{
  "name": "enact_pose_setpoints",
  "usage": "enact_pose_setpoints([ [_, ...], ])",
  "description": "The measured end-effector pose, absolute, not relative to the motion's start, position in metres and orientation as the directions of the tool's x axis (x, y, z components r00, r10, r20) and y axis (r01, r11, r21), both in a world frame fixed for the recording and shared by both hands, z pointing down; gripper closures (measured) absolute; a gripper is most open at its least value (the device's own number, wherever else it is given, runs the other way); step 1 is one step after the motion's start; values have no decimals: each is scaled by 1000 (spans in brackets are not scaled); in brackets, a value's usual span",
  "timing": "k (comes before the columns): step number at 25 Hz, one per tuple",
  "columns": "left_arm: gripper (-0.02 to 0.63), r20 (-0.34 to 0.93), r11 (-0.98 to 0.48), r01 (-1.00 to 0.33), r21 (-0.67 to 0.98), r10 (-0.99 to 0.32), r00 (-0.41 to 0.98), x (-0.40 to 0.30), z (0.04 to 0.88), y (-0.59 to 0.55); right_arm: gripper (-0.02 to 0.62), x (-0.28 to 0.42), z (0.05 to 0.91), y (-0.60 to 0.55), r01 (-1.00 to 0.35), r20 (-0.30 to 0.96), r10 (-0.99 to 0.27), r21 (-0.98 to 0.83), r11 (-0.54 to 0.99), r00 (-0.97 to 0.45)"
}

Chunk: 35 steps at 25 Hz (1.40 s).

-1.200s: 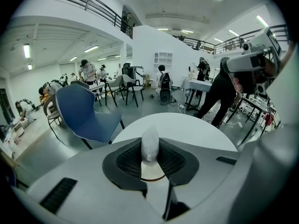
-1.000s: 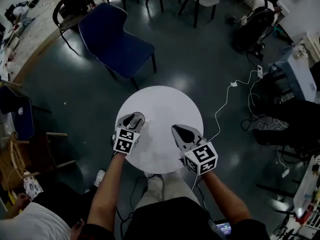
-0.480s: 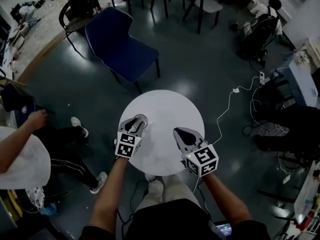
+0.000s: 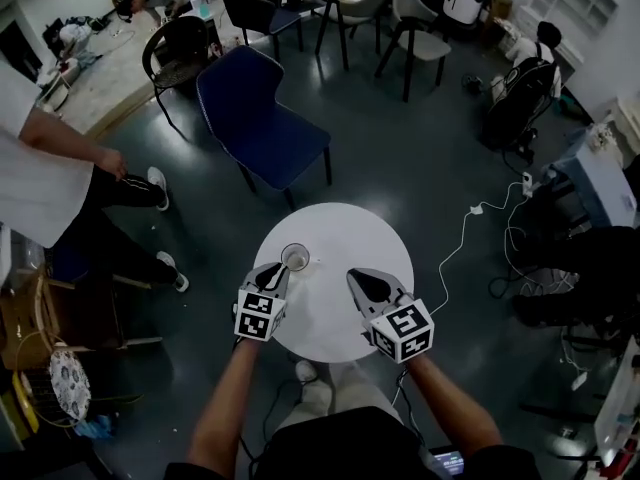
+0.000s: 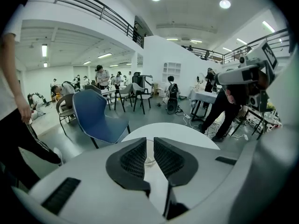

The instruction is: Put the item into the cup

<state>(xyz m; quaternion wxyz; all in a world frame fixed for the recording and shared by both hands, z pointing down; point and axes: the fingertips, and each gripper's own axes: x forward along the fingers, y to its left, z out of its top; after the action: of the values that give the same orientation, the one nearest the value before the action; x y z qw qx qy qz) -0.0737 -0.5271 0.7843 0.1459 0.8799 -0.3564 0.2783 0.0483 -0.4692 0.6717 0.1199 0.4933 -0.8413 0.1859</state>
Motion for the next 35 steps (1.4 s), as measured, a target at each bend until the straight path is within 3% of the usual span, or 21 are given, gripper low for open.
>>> enact_pose_setpoints([
  [7,577,535,-706,-703,86,-562,630,-97,729,-482,578,16,631,-444,-862,348,-789,-162,481,-506],
  [22,591,277,-700,-713,40,-678,681,-160,588,-401,578,-69,555,-393,-826,271,-785,-88,557,-557],
  [35,591,180,-699,-715,23,-700,691,-212,536,-340,578,-105,517,-354,-833,206,-810,-51,551,-549],
])
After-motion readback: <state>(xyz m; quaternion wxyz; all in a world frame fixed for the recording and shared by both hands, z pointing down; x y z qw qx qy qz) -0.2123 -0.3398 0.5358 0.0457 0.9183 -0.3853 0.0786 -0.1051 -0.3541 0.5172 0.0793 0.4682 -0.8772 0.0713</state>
